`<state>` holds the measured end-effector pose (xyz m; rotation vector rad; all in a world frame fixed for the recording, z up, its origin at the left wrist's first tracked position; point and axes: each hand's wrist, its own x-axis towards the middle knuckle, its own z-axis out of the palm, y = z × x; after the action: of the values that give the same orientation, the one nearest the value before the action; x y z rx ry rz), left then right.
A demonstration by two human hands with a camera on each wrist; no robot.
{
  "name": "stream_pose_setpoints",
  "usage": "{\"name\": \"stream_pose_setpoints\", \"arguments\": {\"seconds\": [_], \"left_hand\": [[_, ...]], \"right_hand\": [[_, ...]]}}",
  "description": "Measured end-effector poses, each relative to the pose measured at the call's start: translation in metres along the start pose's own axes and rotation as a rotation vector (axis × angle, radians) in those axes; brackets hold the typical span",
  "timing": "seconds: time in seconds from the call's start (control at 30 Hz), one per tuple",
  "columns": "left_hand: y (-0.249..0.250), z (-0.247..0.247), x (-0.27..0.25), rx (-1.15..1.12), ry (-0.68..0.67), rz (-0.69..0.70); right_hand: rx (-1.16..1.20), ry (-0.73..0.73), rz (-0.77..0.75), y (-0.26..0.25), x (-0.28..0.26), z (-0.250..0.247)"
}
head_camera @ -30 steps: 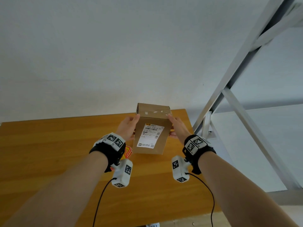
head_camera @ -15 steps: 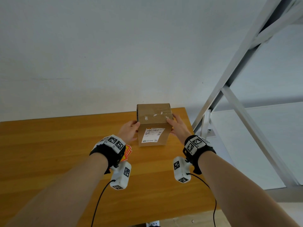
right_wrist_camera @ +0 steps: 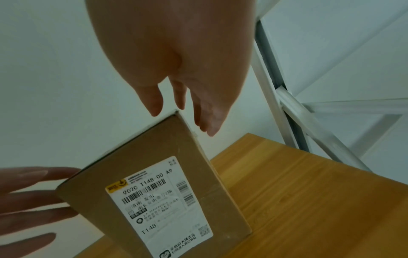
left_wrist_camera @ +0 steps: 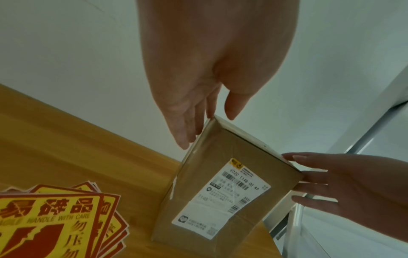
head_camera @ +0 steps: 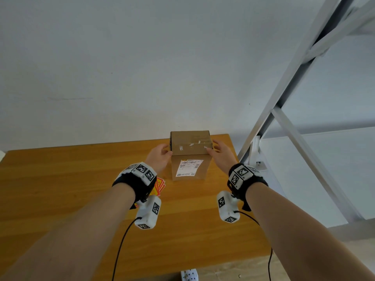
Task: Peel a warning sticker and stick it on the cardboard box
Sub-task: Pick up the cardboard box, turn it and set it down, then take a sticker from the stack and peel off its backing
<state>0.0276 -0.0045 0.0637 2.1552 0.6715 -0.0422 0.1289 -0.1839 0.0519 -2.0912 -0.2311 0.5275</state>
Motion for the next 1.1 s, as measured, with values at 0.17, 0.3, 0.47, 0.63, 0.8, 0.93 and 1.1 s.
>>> {"name": "stream_pose_setpoints", "arguments": {"seconds": [0.17, 0.3, 0.47, 0.63, 0.8, 0.93, 1.1], "left_hand": [[-0.006, -0.016, -0.008, 0.119, 0.034, 0.069], [-0.018, -0.034, -0.023, 0.244, 0.023, 0.156], [-0.039, -0.057, -0.042, 0.343, 0.004, 0.192], [-0.068, -0.071, -0.059, 0.347, 0.005, 0.19], [-0.107, -0.071, -0.068, 0.301, -0.019, 0.117], [-0.136, -0.065, -0.072, 0.262, -0.027, 0.048], [-0.163, -0.056, -0.07, 0.226, -0.087, -0.053]], "right_hand": [[-0.254, 0.048, -0.144, -0.015, -0.015, 0.0], [-0.356, 0.038, -0.231, -0.029, -0.03, 0.014], [-0.453, 0.017, -0.294, -0.047, -0.049, 0.043], [-0.478, -0.048, -0.345, -0.056, -0.068, 0.08], [-0.546, -0.129, -0.367, -0.051, -0.079, 0.121], [-0.598, -0.205, -0.34, -0.038, -0.079, 0.151], [-0.682, -0.324, -0.302, -0.02, -0.065, 0.18]]}}
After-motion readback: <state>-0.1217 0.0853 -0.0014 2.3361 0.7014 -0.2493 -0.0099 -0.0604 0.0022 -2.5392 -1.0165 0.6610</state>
